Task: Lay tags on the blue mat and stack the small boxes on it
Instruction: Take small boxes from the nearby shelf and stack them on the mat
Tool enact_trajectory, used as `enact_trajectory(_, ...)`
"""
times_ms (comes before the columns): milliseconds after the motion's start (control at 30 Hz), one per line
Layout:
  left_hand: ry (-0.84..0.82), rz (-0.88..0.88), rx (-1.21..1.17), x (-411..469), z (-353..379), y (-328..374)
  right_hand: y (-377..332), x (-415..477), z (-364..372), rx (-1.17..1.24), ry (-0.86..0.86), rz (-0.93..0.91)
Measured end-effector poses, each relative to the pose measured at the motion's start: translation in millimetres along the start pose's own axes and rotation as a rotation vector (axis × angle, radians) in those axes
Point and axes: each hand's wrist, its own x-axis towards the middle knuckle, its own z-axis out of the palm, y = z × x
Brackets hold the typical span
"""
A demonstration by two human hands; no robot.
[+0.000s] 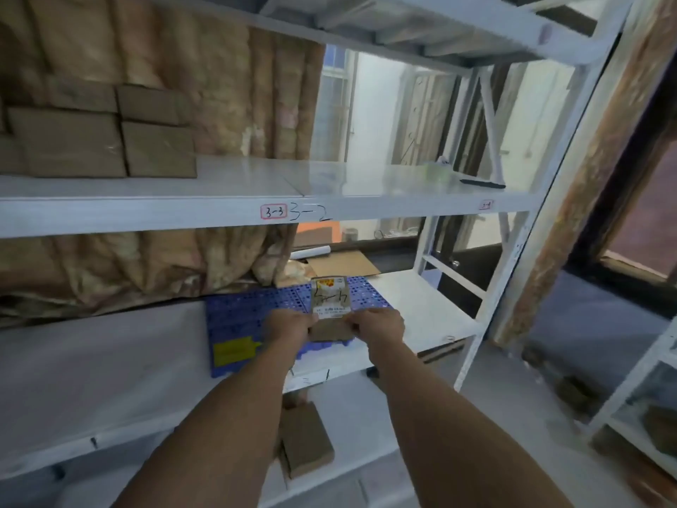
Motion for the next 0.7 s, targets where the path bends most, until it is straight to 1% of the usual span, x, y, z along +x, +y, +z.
enact_trajectory(100, 0.043, -0.039, -0.071, 53.7, -35.1, -15.6, -7.6, 12.4, 62.8, -0.012, -0.107, -0.011)
enact_trajectory(167, 0.075, -0.056, -0.115, 84.4, -57.2, -22.7, -9.4, 23.9, 105.9, 0.014, -0.151, -0.011)
enact_trajectory(333, 0.177, -0.099, -0.198, 156.2, -95.9, -42.4, -15.6, 49.0, 192.8, -0.023, -0.260, -0.013)
enact_trajectory(533, 0.290, -0.124, -0.155, 217.8, -105.3, -71.4, -6.9, 81.6, 262.4, -0.043, -0.302, 0.020)
enact_trajectory(700, 0.333, -0.143, -0.172, 265.1, -101.1, -96.0, 10.5, 119.4, 308.1, -0.066, -0.337, 0.036)
